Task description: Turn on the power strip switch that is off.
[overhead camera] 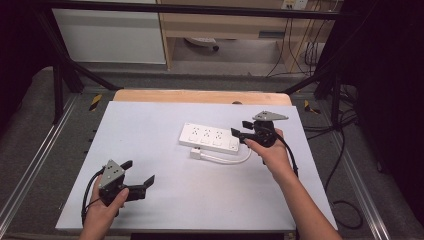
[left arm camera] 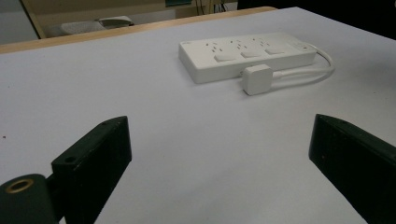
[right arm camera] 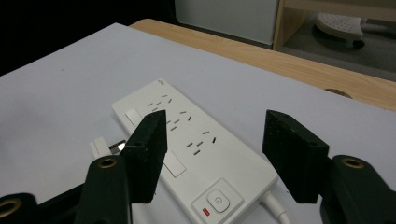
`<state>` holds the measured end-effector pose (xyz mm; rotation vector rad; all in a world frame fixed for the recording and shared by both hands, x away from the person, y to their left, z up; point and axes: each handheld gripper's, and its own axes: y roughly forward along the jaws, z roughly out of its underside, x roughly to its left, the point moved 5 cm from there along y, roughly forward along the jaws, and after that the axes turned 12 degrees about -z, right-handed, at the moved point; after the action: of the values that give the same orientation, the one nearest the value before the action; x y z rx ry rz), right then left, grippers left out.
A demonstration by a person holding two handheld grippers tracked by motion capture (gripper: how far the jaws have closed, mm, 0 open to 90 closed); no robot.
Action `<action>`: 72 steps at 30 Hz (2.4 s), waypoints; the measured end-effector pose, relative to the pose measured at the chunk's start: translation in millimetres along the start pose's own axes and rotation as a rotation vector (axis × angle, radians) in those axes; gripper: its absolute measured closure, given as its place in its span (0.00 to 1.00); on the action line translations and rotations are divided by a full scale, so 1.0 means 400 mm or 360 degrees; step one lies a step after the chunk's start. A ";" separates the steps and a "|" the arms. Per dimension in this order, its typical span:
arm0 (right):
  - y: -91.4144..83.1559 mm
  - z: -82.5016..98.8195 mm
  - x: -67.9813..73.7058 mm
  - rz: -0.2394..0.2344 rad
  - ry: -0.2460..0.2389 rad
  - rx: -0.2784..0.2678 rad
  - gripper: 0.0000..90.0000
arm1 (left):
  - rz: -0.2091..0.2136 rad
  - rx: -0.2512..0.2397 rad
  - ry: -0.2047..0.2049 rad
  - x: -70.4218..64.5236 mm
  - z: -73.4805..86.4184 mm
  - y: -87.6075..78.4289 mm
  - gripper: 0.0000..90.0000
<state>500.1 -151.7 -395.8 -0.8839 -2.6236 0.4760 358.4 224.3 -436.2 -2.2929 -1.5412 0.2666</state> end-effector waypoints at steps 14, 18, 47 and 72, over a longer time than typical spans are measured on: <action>-0.085 -0.026 -0.009 0.0060 0.0020 -0.0117 0.19 | 0.0002 0.0009 0.0004 -0.001 0.001 0.001 0.07; -0.115 -0.030 -0.020 0.0099 0.0038 -0.0154 0.11 | 0.0001 0.0010 0.0002 0.000 0.002 0.001 0.07; -0.295 0.026 -0.061 0.0315 0.0006 -0.0294 0.09 | -0.0010 0.0014 -0.0002 0.005 0.003 0.002 0.07; -0.335 0.128 -0.041 0.0329 -0.0029 -0.0224 0.12 | -0.0012 0.0015 -0.0010 0.006 0.003 0.001 0.07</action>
<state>422.2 -273.1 -389.5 -1.2093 -2.6206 0.3544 359.2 226.5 -437.5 -2.2811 -1.5480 0.2786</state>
